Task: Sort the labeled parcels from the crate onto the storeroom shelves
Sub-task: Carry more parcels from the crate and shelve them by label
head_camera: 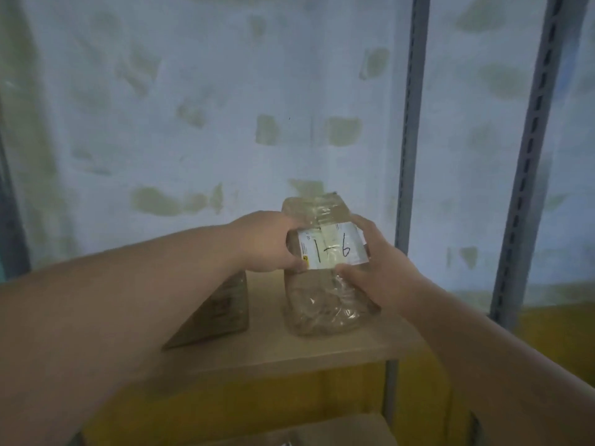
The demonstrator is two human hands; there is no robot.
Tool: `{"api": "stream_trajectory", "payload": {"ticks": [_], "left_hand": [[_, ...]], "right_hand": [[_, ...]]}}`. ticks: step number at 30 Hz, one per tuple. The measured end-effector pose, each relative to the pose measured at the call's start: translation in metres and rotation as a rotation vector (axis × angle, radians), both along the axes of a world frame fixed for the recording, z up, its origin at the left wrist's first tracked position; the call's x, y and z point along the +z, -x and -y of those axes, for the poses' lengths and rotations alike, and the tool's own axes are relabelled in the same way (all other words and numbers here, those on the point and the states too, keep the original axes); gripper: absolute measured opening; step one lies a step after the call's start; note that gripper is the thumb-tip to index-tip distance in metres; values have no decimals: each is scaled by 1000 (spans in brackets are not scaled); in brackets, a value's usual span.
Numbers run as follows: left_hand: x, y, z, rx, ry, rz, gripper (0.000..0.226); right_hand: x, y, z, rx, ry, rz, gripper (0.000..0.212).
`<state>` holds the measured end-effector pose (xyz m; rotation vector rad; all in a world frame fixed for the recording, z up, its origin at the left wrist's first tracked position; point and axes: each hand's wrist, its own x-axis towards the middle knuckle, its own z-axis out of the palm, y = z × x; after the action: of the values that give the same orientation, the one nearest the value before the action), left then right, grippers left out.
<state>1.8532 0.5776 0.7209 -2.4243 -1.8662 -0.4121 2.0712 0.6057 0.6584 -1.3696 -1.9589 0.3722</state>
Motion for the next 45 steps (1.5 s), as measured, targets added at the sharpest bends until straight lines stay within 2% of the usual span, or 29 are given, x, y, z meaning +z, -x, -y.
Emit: {"api": "stream_trajectory", "payload": {"ticks": [5, 8, 12, 16, 20, 24, 28, 32, 34, 42, 45], "left_hand": [[2, 7, -22, 17, 93, -93, 74], [4, 6, -29, 20, 121, -210, 70], [3, 5, -35, 70, 194, -350, 65], [2, 4, -36, 122, 219, -331, 51], [0, 0, -27, 170, 135, -274, 44], [-2, -2, 0, 231, -15, -180, 47], [-1, 11, 65, 326, -152, -116, 46], [-9, 45, 150, 464, -291, -56, 38], [-18, 67, 196, 553, -293, -62, 39], [-78, 179, 397, 874, -346, -25, 66], [-100, 231, 473, 1018, -285, -64, 69]], "right_hand": [[3, -2, -15, 85, 77, 25, 78], [4, 3, -25, 81, 96, 50, 80], [9, 12, -36, 171, 165, -30, 69], [7, 15, -52, 199, 189, -29, 55], [15, 9, -54, 210, 19, 167, 52], [35, 7, -38, 340, -200, 154, 59], [53, 26, -2, 508, -354, 98, 53], [69, 65, 50, 670, -420, 79, 50], [73, 98, 86, 761, -446, 74, 51], [59, 271, 246, 1041, -511, 35, 53], [49, 345, 310, 1118, -572, 35, 57]]}}
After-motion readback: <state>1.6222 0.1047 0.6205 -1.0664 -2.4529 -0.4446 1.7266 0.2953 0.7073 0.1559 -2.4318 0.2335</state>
